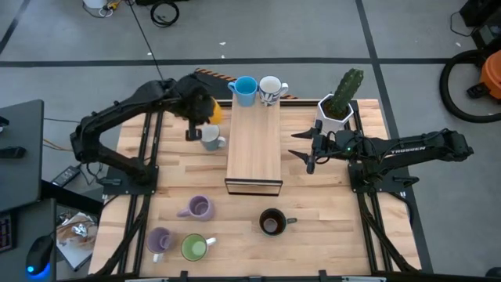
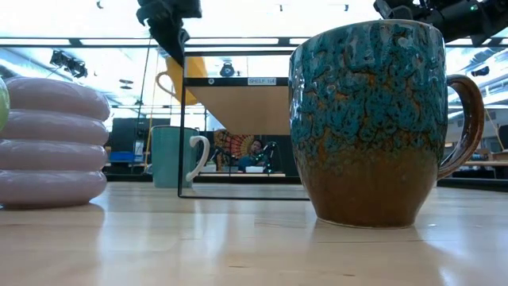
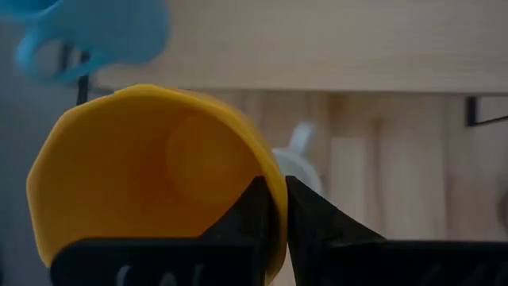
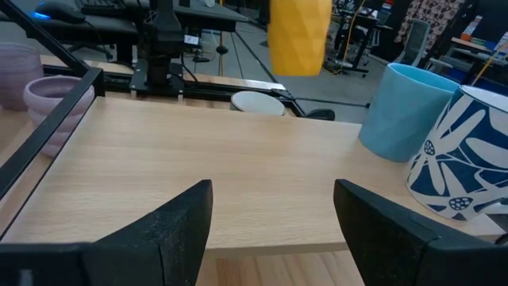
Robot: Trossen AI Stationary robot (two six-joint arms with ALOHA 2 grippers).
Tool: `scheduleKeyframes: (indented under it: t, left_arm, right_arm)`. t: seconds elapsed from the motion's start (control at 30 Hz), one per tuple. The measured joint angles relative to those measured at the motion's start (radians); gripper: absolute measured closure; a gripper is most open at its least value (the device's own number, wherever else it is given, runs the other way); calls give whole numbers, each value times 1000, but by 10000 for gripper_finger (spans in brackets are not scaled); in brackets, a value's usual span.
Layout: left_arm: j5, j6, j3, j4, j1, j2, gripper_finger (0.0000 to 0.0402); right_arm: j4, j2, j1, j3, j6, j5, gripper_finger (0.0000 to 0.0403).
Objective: Place coffee mugs
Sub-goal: Put the yellow mug on the shelf
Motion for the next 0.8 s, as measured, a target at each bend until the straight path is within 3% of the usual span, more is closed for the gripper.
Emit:
scheduleKeyframes:
  t: [0.17, 0.6, 0.8]
  left_arm:
    - [18, 18, 39, 0, -70, 66, 369]
    - [65, 91, 495, -166, -92, 416, 368]
    - [66, 108, 541, -176, -91, 490, 368]
  right_arm:
    - [13, 0, 0, 0, -1, 0, 134]
    - [8, 0, 0, 0, -2, 0, 134]
    - [0, 0, 0, 0, -2, 0, 134]
